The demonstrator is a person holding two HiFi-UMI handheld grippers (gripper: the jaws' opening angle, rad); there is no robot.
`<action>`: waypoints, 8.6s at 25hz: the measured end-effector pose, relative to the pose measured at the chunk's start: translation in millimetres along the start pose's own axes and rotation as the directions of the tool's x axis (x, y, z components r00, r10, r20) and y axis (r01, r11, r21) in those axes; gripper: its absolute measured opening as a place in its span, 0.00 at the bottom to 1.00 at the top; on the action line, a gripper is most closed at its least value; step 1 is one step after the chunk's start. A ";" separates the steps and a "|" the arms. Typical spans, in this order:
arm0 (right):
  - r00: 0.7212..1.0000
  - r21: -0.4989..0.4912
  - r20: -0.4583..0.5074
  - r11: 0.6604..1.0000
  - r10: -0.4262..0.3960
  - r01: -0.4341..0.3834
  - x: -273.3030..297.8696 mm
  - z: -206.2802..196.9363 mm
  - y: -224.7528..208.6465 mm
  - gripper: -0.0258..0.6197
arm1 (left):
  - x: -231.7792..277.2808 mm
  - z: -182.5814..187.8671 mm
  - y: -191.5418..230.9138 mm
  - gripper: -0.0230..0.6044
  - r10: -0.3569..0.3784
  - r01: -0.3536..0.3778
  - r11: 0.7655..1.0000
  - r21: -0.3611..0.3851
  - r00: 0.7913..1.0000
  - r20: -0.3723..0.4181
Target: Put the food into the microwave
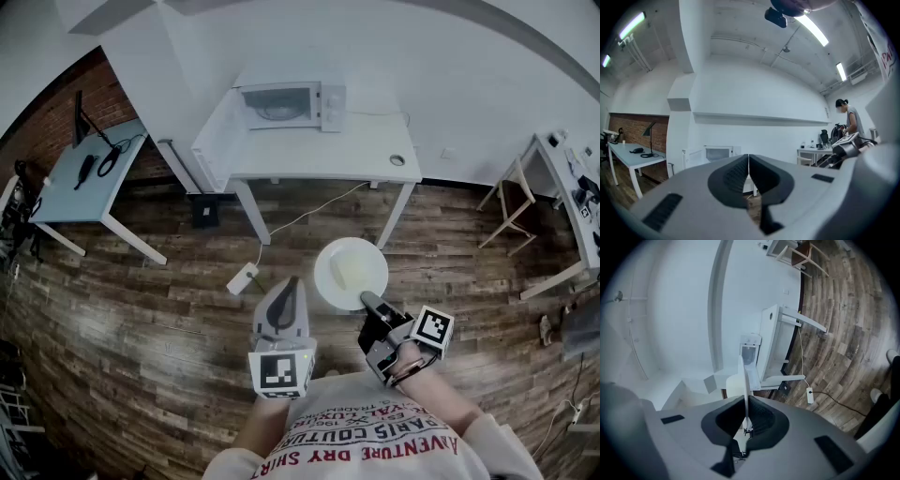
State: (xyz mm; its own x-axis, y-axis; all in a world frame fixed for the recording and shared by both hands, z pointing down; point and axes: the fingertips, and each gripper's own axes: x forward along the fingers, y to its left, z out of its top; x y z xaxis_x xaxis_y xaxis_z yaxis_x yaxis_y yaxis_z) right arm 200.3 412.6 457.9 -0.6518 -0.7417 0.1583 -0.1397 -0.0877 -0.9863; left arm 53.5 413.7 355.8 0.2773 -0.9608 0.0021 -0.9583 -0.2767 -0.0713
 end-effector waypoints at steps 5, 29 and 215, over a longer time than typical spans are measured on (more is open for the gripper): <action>1.000 -0.005 -0.005 1.000 0.000 0.000 -0.4 -3.2 0.0 0.07 | -0.9 1.9 -4.0 0.05 -0.008 0.008 1.000 -0.011 1.000 -0.006; 0.997 0.051 -0.062 0.998 -0.038 0.041 47.5 10.1 -14.1 0.07 | 21.6 -30.5 30.6 0.05 0.031 -0.037 0.997 -0.070 0.997 -0.076; 0.949 -0.952 0.262 0.116 -0.172 0.284 649.3 284.7 146.4 0.06 | 602.8 -76.5 341.8 0.05 -0.270 0.262 0.963 -0.068 0.942 -0.198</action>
State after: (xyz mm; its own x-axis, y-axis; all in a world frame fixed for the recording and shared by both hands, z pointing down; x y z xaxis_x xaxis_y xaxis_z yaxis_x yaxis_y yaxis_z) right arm -31.1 -271.1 403.0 -0.3992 -0.8636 0.3080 -0.9108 0.4120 -0.0253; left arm -112.1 -261.4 409.0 0.5068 -0.8340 0.2183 -0.8545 -0.5194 -0.0006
